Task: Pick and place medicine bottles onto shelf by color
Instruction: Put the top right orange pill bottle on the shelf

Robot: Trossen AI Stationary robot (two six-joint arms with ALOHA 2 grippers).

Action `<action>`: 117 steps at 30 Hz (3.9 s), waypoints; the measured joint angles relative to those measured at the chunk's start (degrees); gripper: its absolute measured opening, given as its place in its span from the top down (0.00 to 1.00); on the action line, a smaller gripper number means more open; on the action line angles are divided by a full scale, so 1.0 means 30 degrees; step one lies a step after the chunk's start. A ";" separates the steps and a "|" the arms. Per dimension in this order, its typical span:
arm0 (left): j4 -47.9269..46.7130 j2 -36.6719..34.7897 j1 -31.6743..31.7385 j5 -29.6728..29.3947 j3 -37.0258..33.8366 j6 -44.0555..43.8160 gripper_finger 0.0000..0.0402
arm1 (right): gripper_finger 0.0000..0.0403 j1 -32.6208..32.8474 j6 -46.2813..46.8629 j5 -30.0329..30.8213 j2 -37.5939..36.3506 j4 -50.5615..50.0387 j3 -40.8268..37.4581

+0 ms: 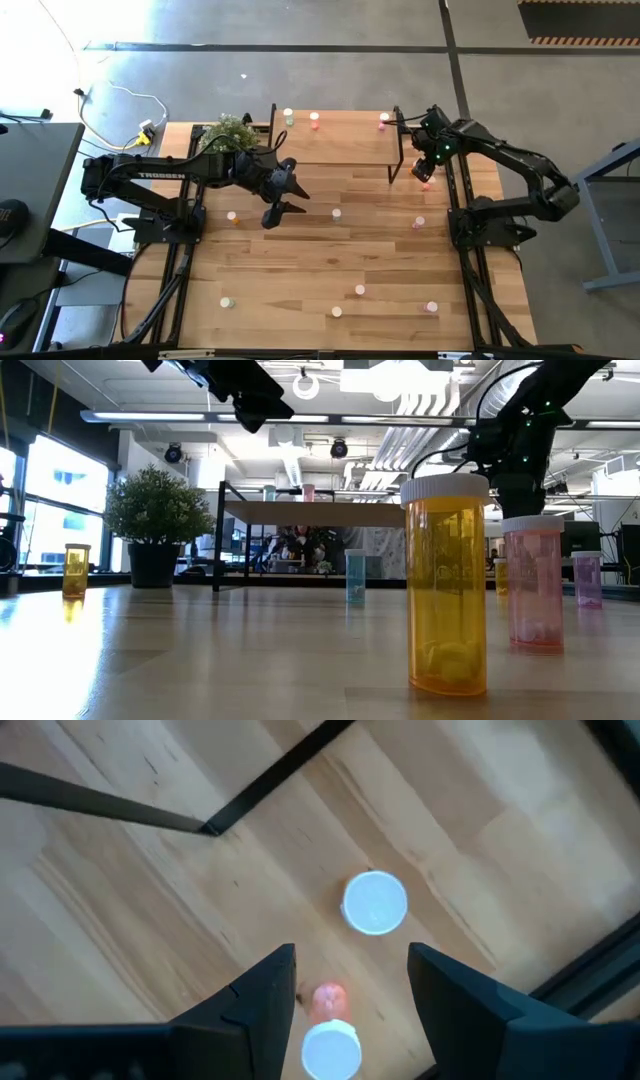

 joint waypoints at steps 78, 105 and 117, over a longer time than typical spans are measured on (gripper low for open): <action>-0.0006 0.0007 0.0000 -0.0066 0.0000 0.0510 0.54 | 0.51 -0.0452 1.5970 0.0954 0.1986 0.1754 0.0007; -0.0024 0.0007 0.0004 -0.0063 0.0000 0.0366 0.54 | 0.57 0.0408 1.5898 0.2156 0.3641 0.2213 0.0015; -0.0022 0.0007 0.0001 -0.0065 0.0000 0.0361 0.54 | 0.71 0.0408 1.5770 0.2315 0.3629 0.2222 0.0015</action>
